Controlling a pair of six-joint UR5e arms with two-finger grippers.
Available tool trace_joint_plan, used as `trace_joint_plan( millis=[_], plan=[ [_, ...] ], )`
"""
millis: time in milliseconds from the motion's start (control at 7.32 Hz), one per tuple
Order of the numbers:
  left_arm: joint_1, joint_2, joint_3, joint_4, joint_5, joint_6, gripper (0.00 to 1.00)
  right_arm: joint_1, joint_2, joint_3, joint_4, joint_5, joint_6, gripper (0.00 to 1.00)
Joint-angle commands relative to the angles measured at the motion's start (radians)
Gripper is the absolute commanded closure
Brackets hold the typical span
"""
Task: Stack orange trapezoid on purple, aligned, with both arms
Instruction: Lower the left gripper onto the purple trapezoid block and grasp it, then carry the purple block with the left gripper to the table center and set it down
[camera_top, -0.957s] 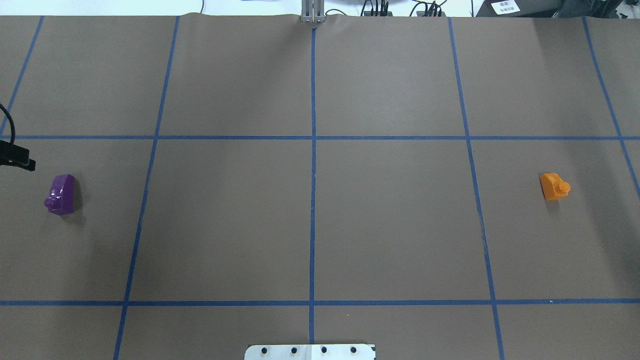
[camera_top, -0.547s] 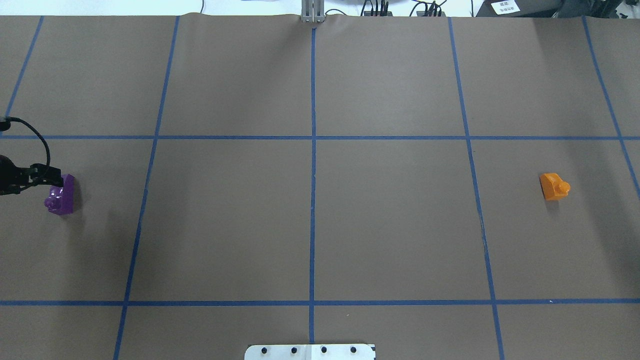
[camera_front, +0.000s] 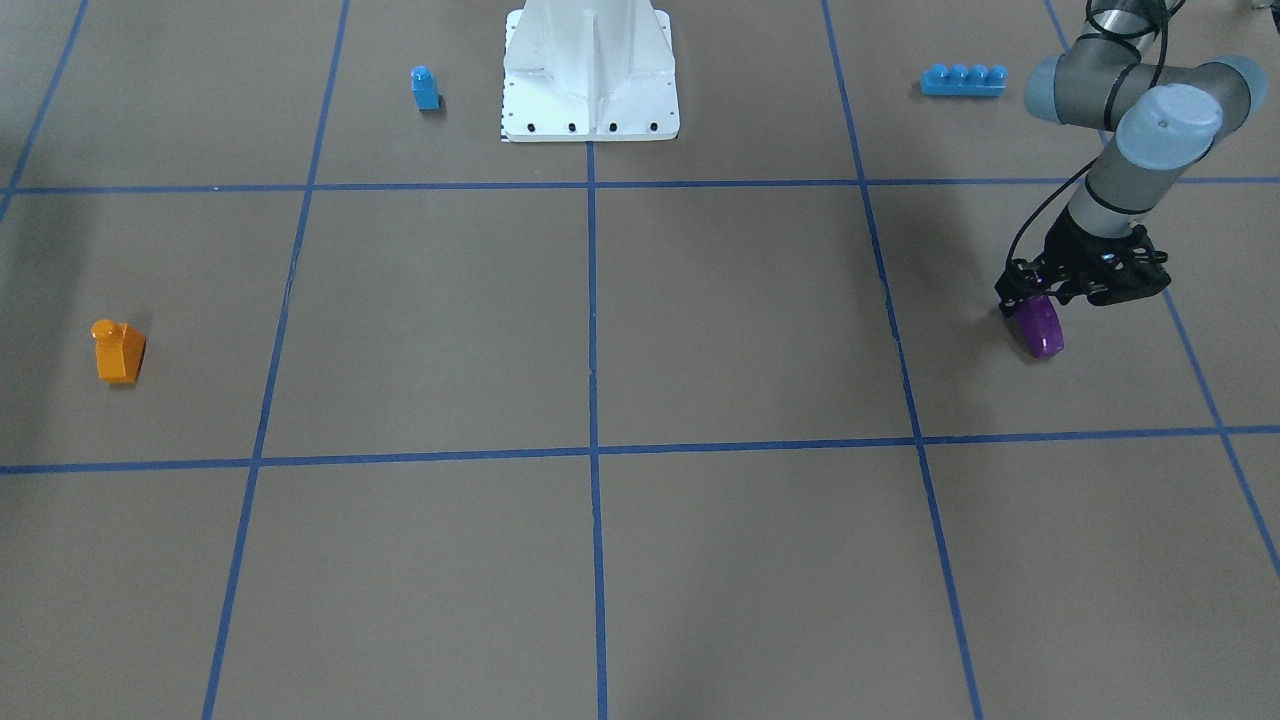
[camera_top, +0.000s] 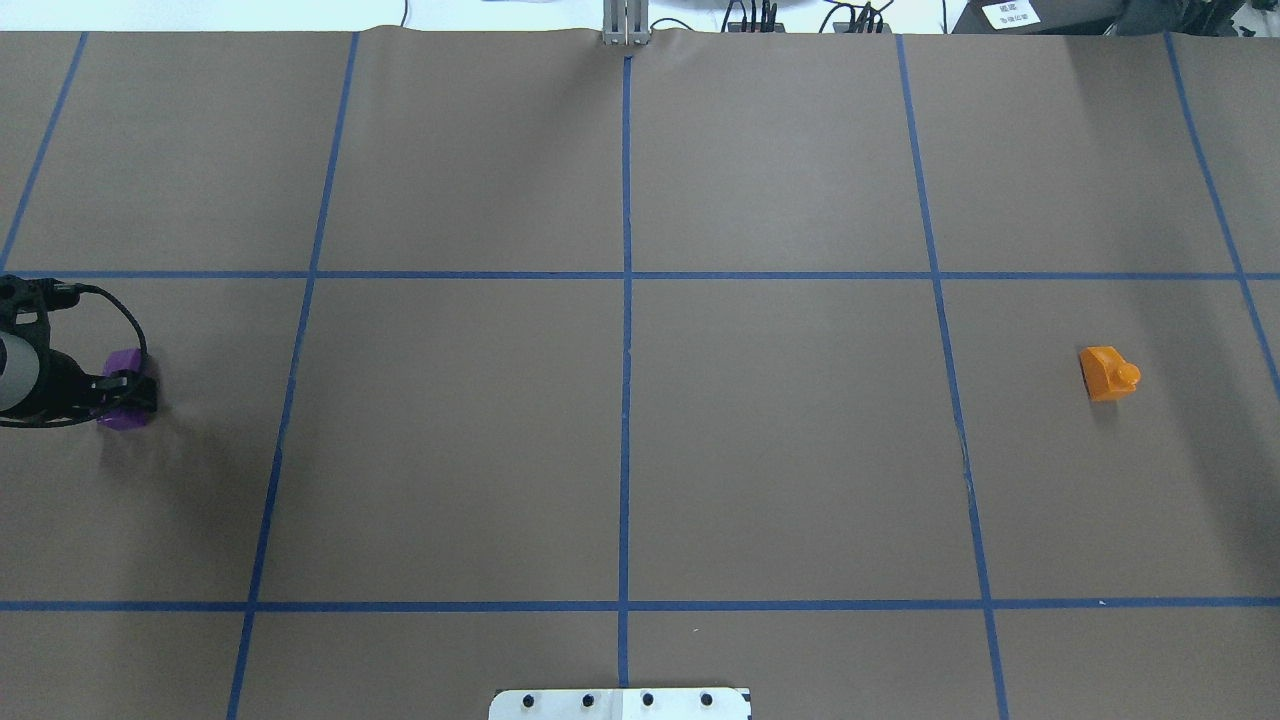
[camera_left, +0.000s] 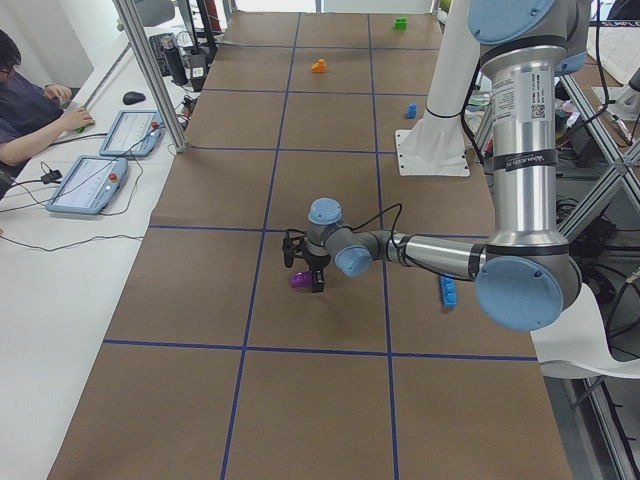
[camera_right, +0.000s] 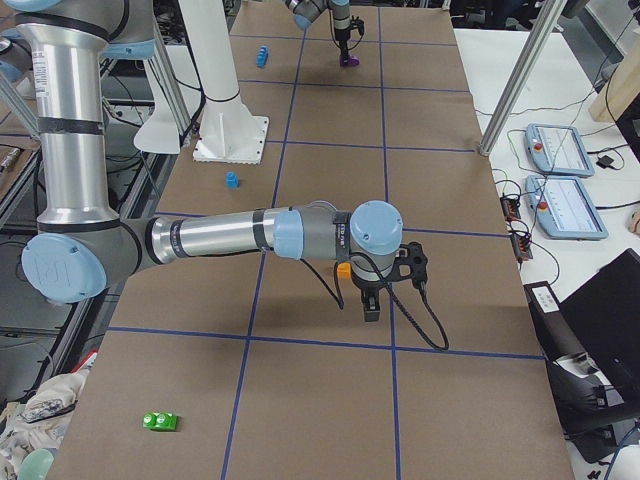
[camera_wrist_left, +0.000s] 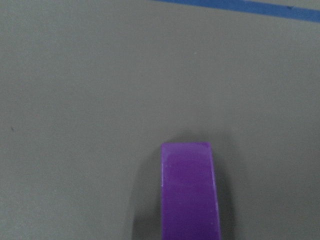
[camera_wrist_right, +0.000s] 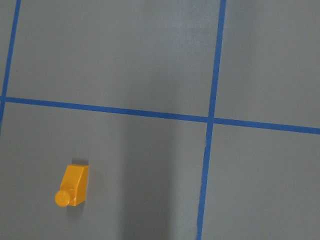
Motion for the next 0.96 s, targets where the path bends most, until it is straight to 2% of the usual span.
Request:
trace_joint_plan(
  millis=[0, 273, 410, 547, 683, 820],
  plan=[
    [0.003, 0.004, -0.008, 0.003, -0.017, 0.007, 1.00, 0.000, 0.002, 0.005, 0.000, 0.000, 0.000, 0.00],
    [-0.005, 0.002, -0.064, 0.049, -0.081, 0.009, 1.00, 0.000, 0.002, 0.006, 0.000, 0.000, 0.000, 0.00],
    [-0.004, -0.004, -0.112, 0.090, -0.080, 0.016, 1.00, 0.000, 0.000, 0.005, 0.000, 0.000, -0.001, 0.00],
    [-0.001, -0.053, -0.150, 0.128, -0.074, 0.065, 1.00, 0.000, 0.000, 0.003, 0.000, 0.000, -0.001, 0.00],
    [0.001, -0.137, -0.157, 0.161, -0.072, 0.132, 1.00, 0.000, -0.001, -0.001, -0.002, 0.000, -0.001, 0.00],
    [0.024, -0.250, -0.157, 0.244, -0.069, 0.141, 1.00, 0.000, -0.003, -0.003, -0.002, 0.002, -0.001, 0.00]
  ],
)
